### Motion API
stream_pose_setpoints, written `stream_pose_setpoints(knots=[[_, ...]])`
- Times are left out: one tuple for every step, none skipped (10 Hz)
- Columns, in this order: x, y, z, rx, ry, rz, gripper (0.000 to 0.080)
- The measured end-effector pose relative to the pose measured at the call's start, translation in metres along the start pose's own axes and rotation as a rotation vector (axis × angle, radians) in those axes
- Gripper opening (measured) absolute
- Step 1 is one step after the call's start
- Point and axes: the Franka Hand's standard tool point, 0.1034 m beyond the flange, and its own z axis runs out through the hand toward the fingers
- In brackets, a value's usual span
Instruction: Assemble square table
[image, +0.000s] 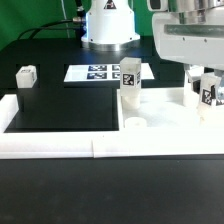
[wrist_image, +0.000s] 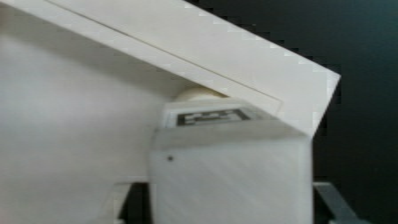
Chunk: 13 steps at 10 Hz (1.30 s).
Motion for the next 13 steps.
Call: stream_pose_setpoints(knots=[[0.000, 0.000, 0.000, 0.000, -0.001, 0.072, 0.0294], [0.000, 0.000, 0.000, 0.001, -0.004, 0.138, 0.0294], [0.000, 0.001, 0.000, 0.002, -0.008, 0.213, 0.0294], [0.001, 0.002, 0.001, 0.010, -0.024, 0.379, 0.0294], [0.001, 0.003, 0.001, 0.029, -0.029, 0.506, 0.0294], [0.000, 0.004, 0.001, 0.037, -0.029, 0.516, 0.0294], [0.000, 0.003, 0.001, 0.037, -0.029, 0.482, 0.0294], [-0.001, 0.003, 0.002, 0.040, -0.027, 0.424, 0.0361], [-0.003, 0.003, 0.003, 0.035, -0.025, 0.310, 0.0567], [-0.009, 0.004, 0.004, -0.007, -0.025, 0.103, 0.0567], [-0.012, 0.002, 0.007, -0.011, -0.023, -0.035, 0.0626], [-0.011, 0.003, 0.007, -0.010, -0.023, -0.058, 0.0645], [-0.010, 0.003, 0.007, -0.010, -0.022, -0.142, 0.0645]])
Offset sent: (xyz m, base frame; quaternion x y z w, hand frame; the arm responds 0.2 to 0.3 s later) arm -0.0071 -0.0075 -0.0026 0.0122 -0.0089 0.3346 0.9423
